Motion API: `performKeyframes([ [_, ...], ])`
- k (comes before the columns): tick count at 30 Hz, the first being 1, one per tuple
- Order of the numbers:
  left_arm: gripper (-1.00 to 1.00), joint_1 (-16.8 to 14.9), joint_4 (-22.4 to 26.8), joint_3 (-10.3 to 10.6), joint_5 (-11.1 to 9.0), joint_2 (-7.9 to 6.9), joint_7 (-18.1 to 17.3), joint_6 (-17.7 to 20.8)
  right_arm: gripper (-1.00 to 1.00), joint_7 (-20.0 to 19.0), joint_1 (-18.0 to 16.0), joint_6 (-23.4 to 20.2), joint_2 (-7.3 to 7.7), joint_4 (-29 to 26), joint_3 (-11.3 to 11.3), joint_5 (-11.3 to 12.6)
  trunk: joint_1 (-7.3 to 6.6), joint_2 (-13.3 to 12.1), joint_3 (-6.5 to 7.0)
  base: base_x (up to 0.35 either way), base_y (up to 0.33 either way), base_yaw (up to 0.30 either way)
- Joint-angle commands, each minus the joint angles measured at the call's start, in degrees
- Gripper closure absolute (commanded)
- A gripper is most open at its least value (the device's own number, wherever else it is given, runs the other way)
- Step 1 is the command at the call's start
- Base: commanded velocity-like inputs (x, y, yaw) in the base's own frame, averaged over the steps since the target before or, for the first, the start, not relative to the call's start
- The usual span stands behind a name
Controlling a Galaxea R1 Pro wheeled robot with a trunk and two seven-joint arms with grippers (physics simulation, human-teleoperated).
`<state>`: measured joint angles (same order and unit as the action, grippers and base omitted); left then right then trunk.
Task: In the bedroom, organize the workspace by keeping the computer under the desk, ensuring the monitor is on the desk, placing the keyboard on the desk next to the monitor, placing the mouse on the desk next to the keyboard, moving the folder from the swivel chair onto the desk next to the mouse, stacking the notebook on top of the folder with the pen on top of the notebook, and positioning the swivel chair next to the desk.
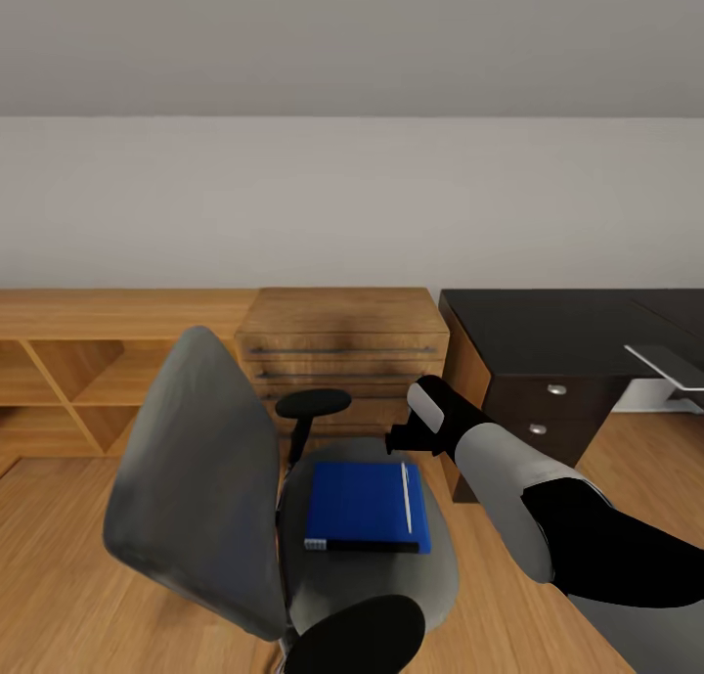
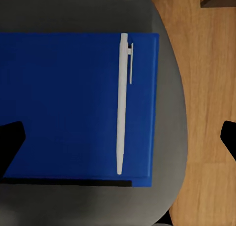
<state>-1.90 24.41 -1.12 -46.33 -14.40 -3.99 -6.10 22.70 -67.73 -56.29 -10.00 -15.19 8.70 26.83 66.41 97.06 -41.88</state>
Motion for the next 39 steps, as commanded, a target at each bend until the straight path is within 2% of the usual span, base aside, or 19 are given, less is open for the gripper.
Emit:
performKeyframes([
  [1, -1.00, -0.03, -0.06, -0.11, -0.52, 0.00, -0.41, -0.04, -1.00, 0.46, -0.01, -0.13, 0.00, -0.03, 0.27, 0.59, 0.22, 0.44, -0.24, 0.000, 0.000, 0.000],
  [3, -1.00, -0.03, -0.06, -0.11, -0.52, -0.01, -0.41, -0.05, -1.00, 0.46, 0.02, -0.12, 0.00, -0.03, 0.27, 0.56, 0.66, 1.24, -0.59, 0.000, 0.000, 0.000],
  [11, -1.00, -0.03, -0.06, -0.11, -0.52, -0.01, -0.41, -0.04, -1.00, 0.44, 0.04, -0.05, 0.00, -0.04, 0.27, 0.55, 0.66, 1.24, -0.59, 0.000, 0.000, 0.000],
  [39, -1.00, -0.03, -0.06, -0.11, -0.60, -0.01, -0.41, 0.03, -1.00, 0.50, 0.06, -0.04, 0.00, -0.02, 0.27, 0.55, 6.81, 12.47, -5.62, 0.000, 0.000, 0.000],
])
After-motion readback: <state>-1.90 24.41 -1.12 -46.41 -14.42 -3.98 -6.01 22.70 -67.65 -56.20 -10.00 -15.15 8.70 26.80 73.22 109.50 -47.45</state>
